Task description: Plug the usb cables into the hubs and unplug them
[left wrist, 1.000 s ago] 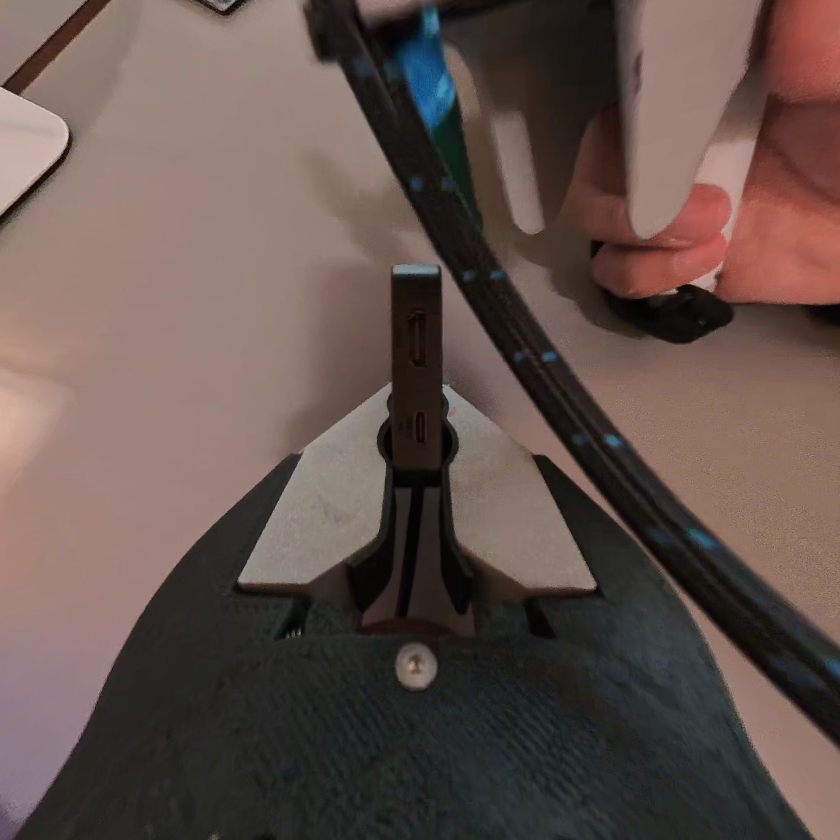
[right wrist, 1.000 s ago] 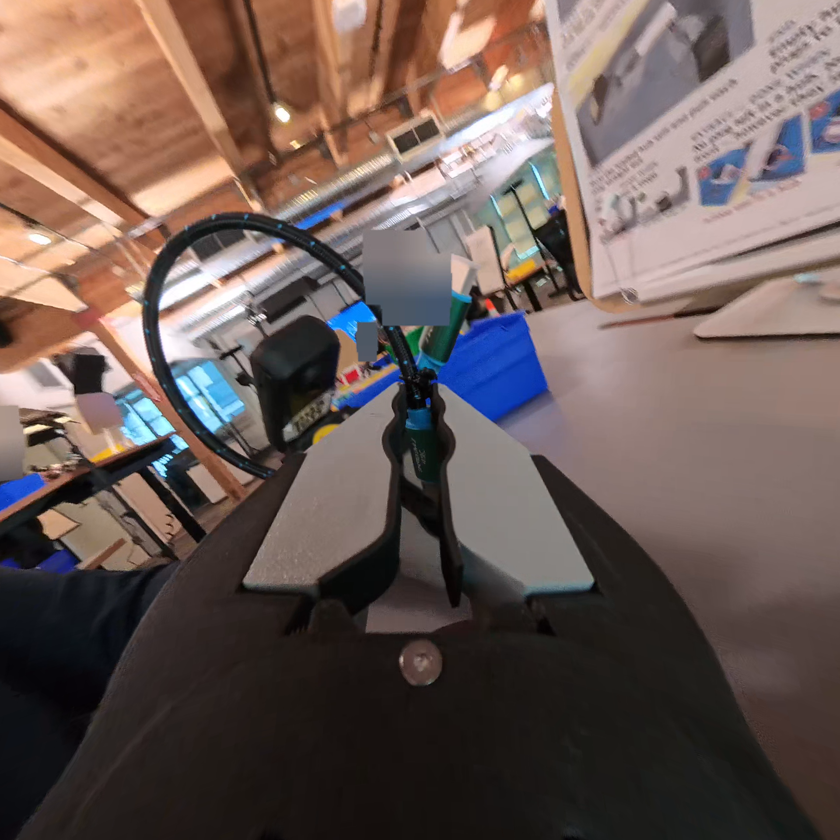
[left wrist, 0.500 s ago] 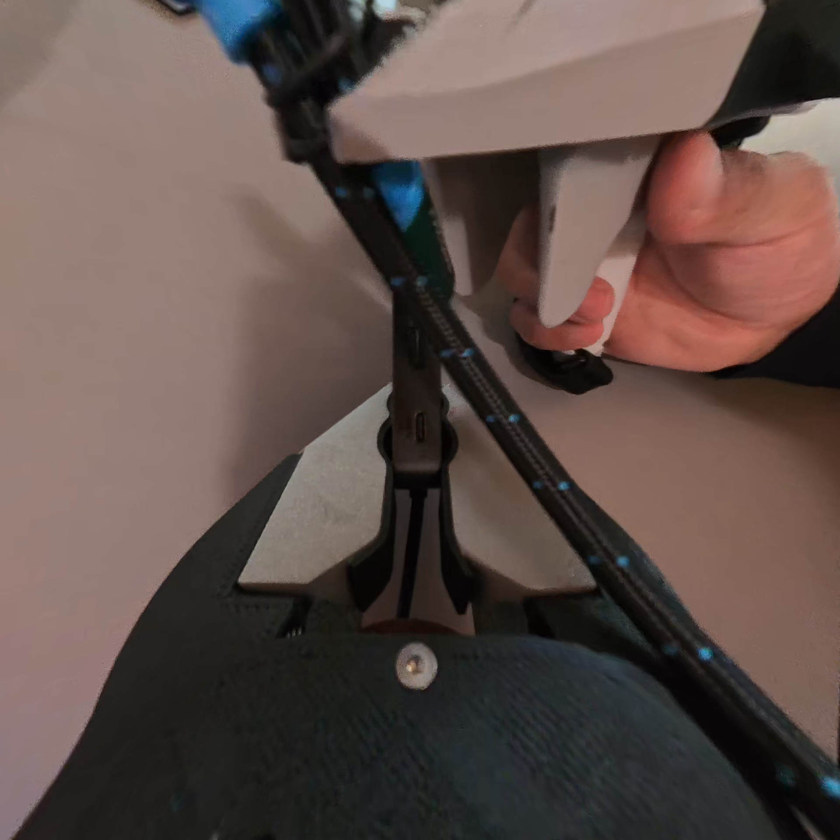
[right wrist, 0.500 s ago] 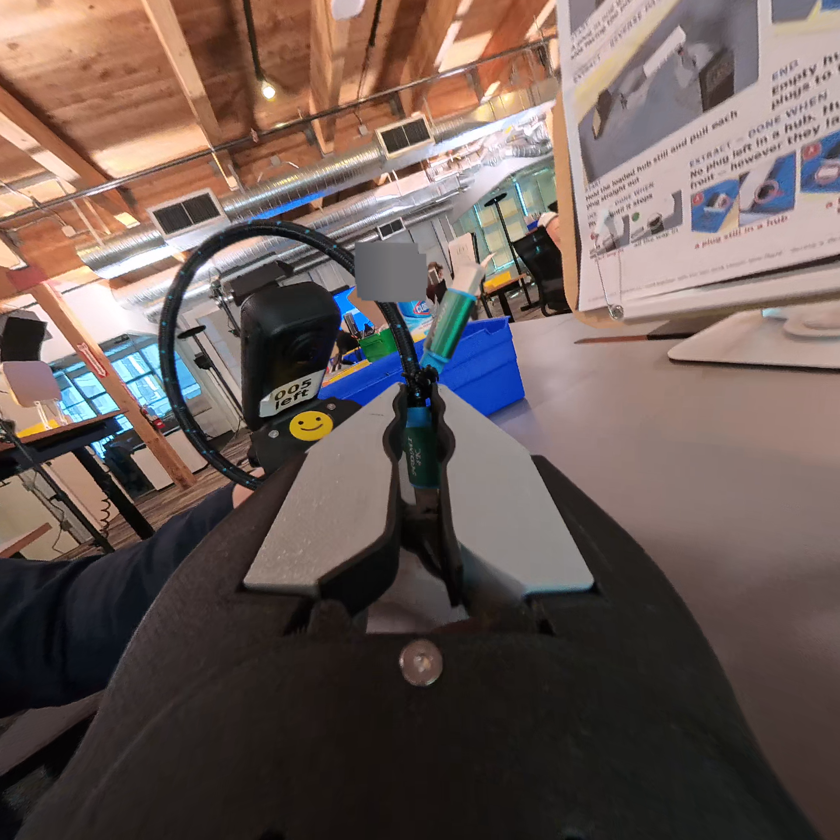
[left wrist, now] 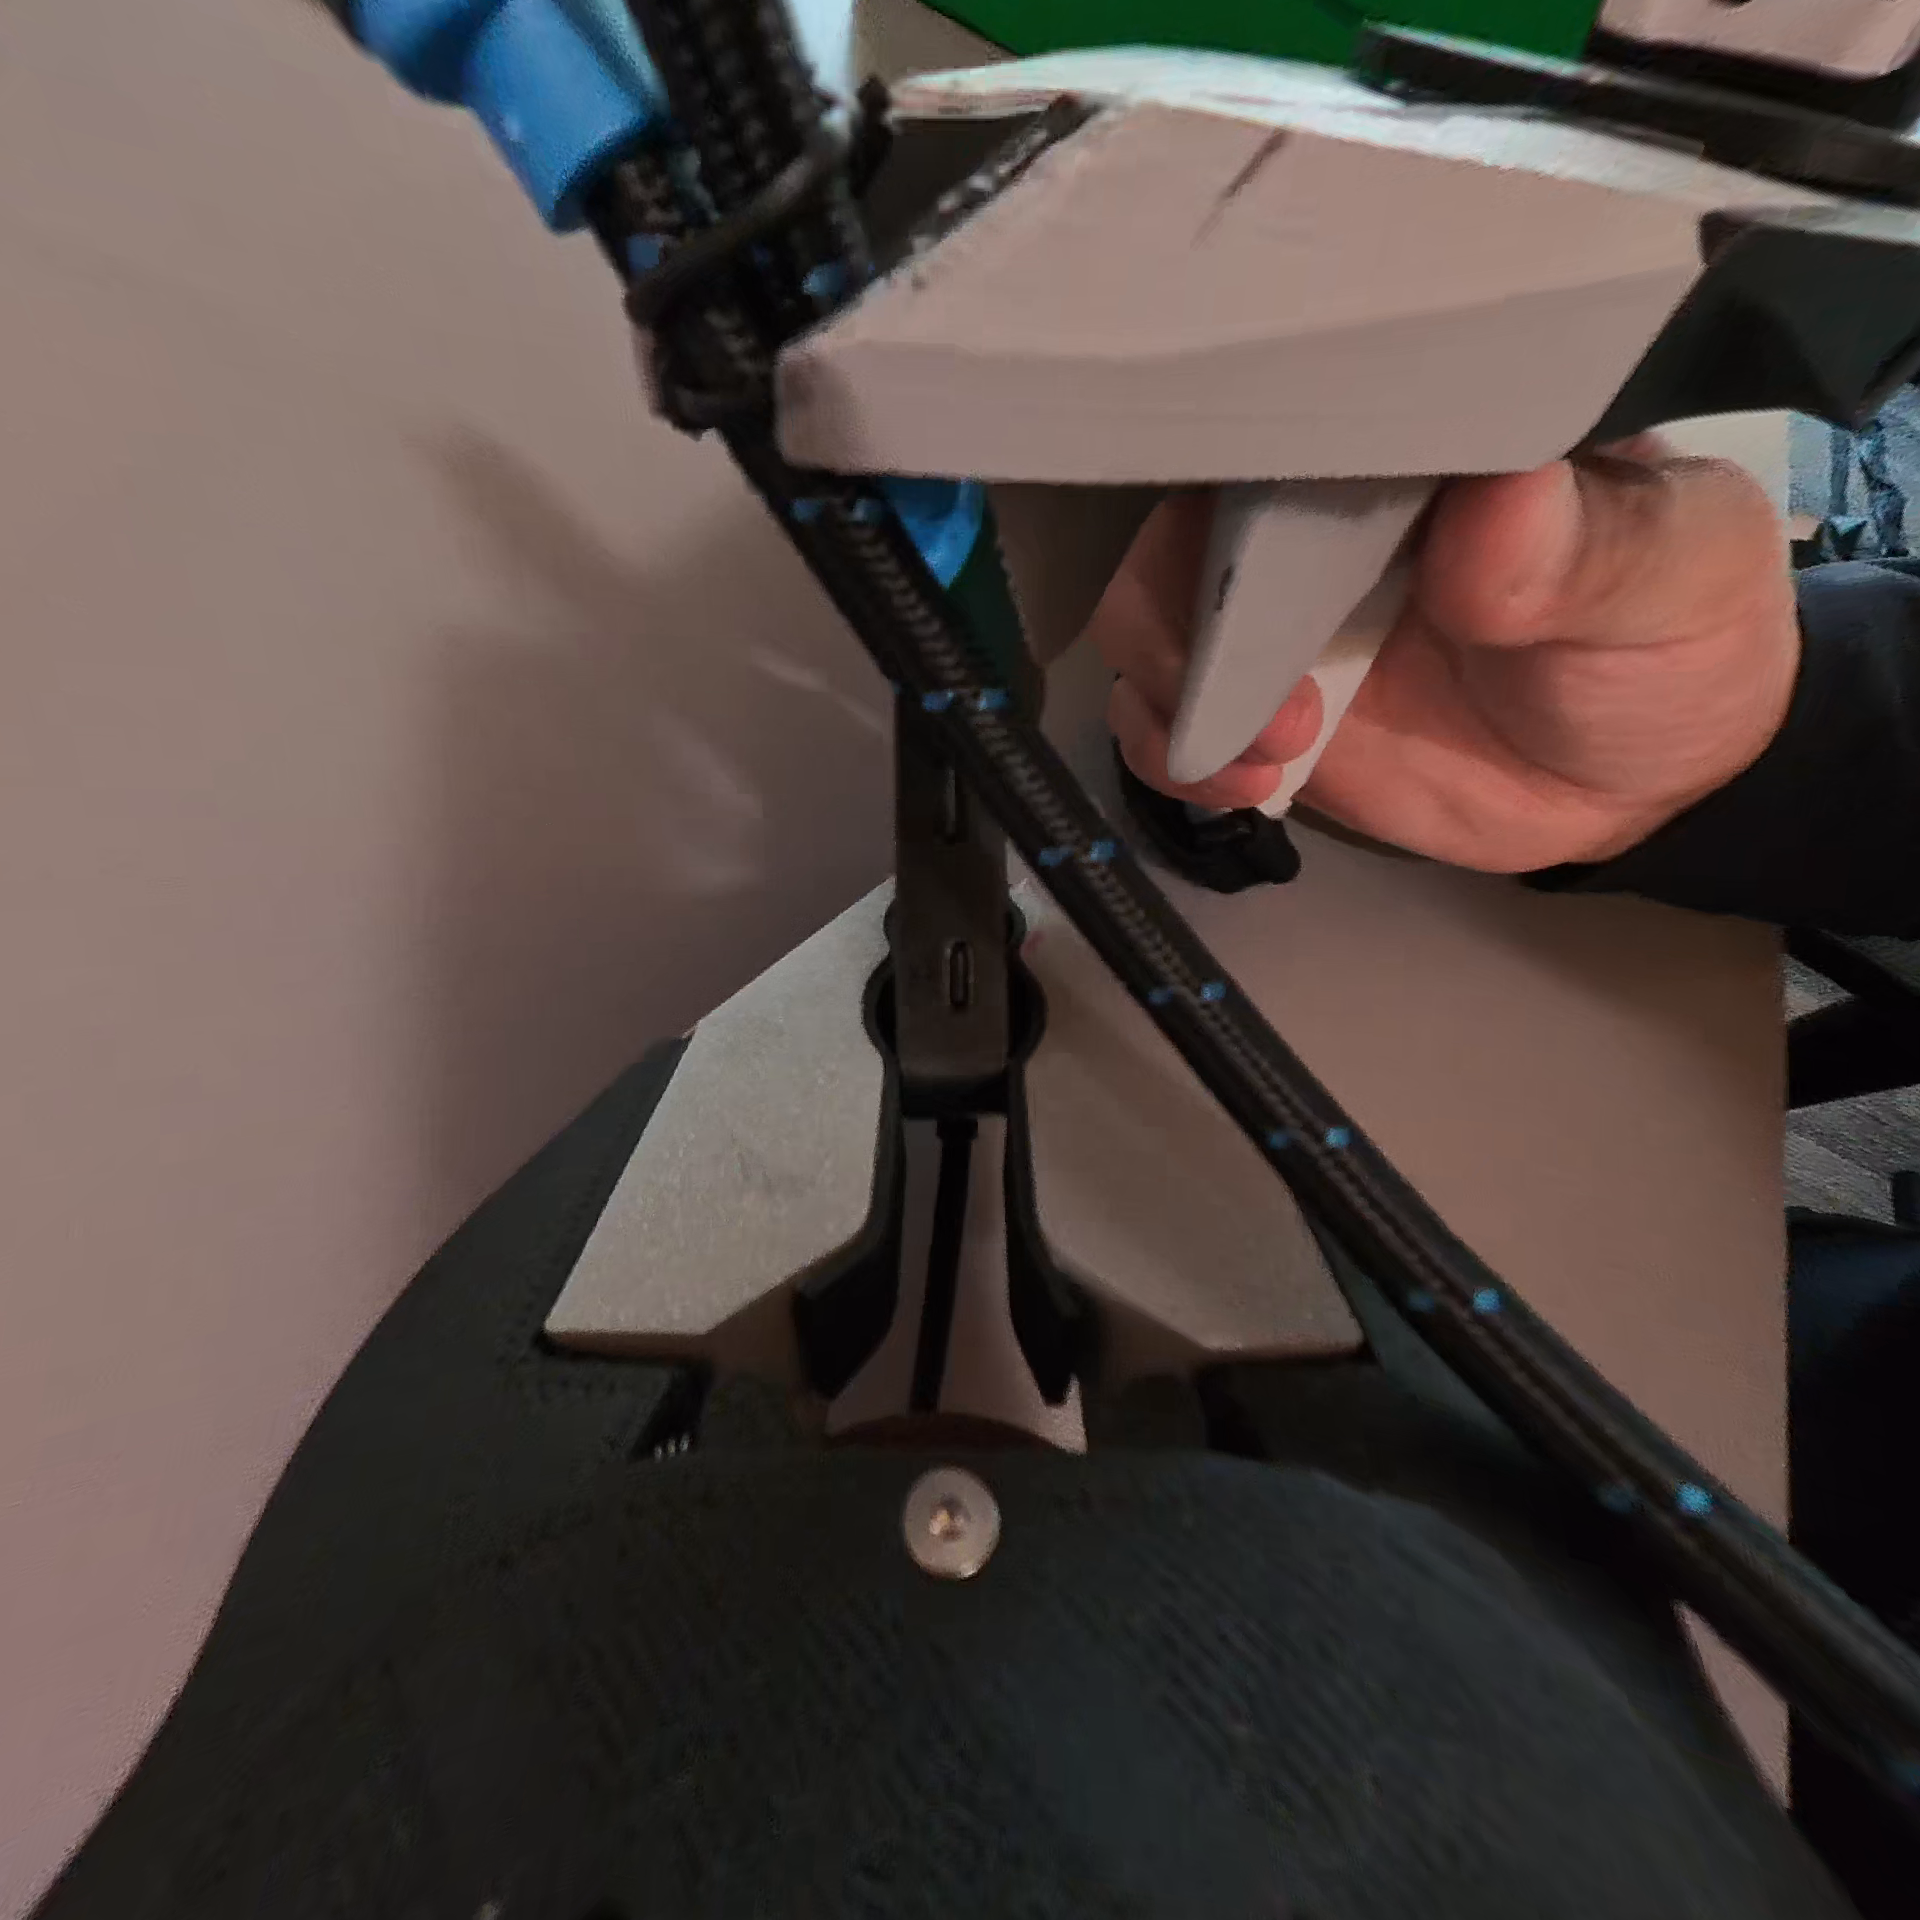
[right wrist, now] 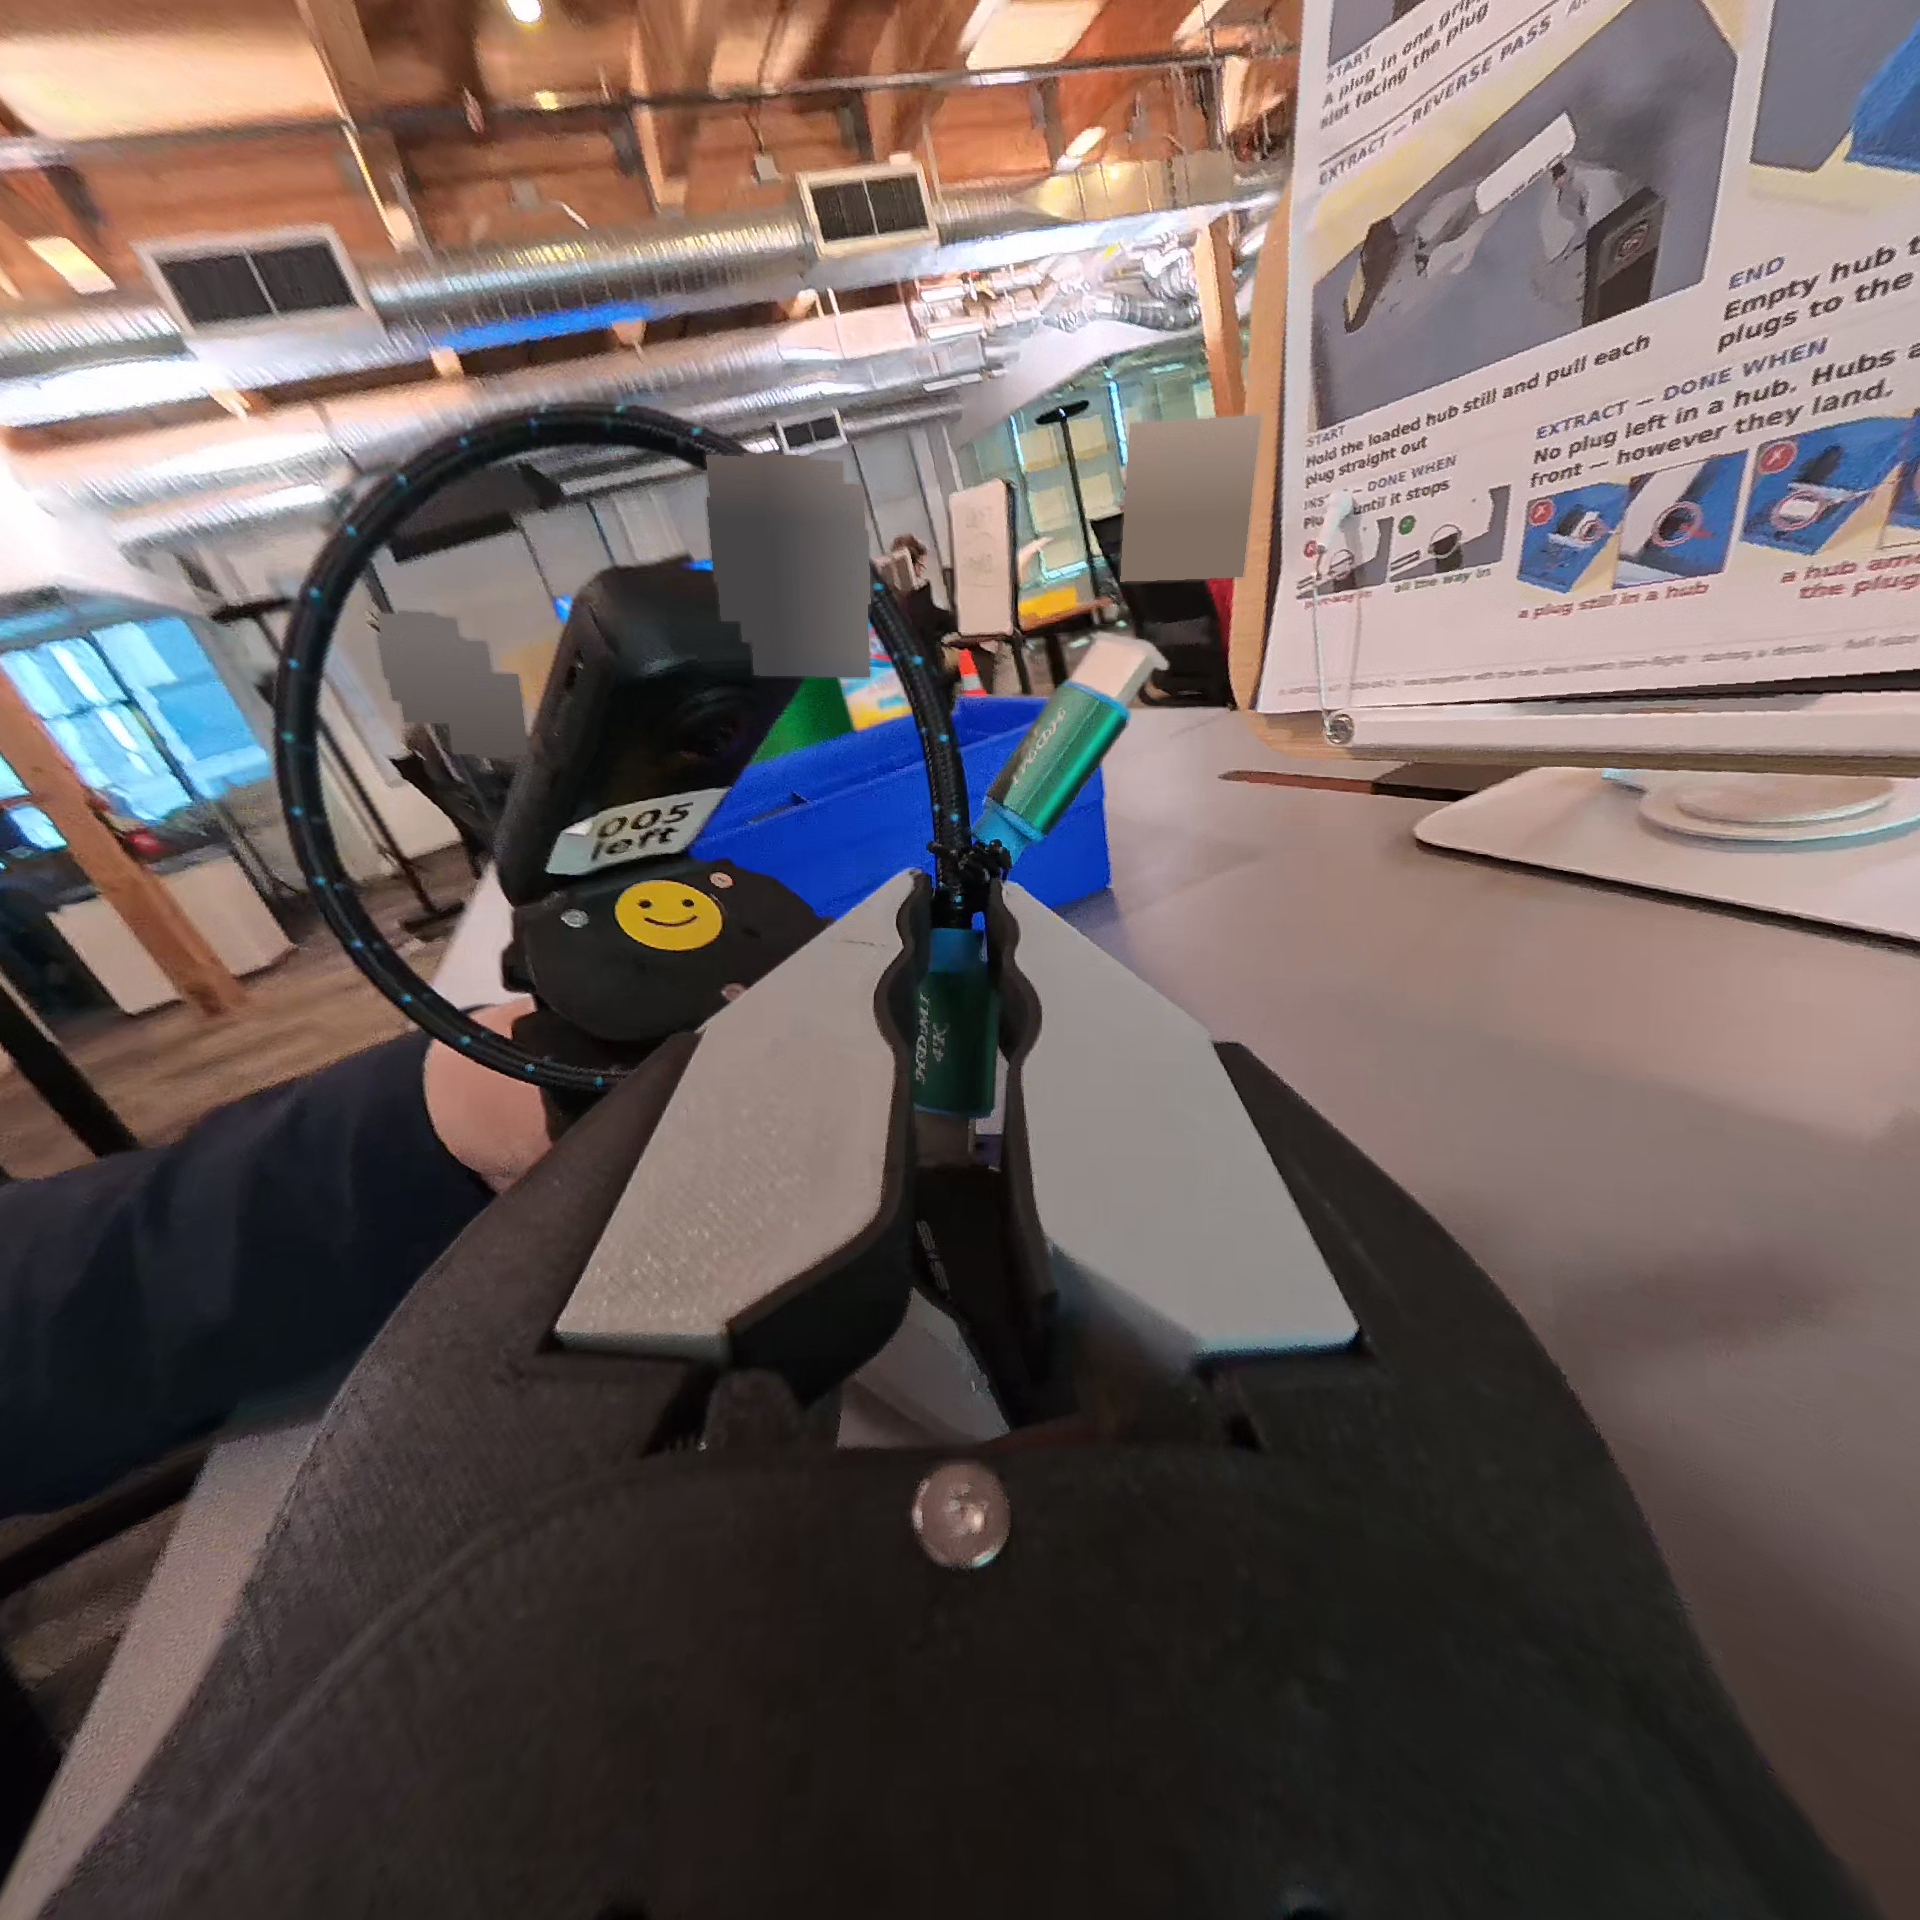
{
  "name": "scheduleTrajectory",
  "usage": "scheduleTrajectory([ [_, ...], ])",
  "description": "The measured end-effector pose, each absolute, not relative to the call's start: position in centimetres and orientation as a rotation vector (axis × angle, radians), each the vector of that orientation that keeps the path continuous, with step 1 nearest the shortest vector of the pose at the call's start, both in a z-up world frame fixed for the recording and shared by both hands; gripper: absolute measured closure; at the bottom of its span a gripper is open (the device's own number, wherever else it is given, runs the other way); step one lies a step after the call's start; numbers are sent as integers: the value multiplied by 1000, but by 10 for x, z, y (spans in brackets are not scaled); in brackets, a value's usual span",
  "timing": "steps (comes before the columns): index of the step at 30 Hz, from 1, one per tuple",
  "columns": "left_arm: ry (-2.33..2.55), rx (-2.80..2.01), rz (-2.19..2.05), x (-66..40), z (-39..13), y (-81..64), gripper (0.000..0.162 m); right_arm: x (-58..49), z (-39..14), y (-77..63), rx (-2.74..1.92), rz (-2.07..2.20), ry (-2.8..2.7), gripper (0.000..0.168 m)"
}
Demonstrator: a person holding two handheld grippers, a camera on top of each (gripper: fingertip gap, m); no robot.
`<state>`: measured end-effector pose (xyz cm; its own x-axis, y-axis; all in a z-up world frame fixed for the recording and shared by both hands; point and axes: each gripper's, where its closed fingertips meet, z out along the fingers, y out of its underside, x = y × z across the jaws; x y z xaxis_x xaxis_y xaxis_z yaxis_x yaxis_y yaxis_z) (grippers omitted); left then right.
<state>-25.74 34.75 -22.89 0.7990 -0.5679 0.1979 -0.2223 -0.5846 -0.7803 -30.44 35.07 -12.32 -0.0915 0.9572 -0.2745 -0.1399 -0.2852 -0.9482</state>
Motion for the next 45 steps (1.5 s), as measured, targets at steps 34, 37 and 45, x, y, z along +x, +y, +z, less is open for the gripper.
scheduleTrajectory([
  [34, 622, -2221, 29, -318, -236, 363, 150, -223, -219, 408, -1981, 1151, -1251, 161],
  [37, 631, -2236, 35, -320, -240, 362, 150, -221, -227, 412, -2011, 1067, -1280, 161],
  [45, 669, -2247, 70, -320, -245, 361, 149, -216, -244, 414, -2171, 892, -1513, 160],
])
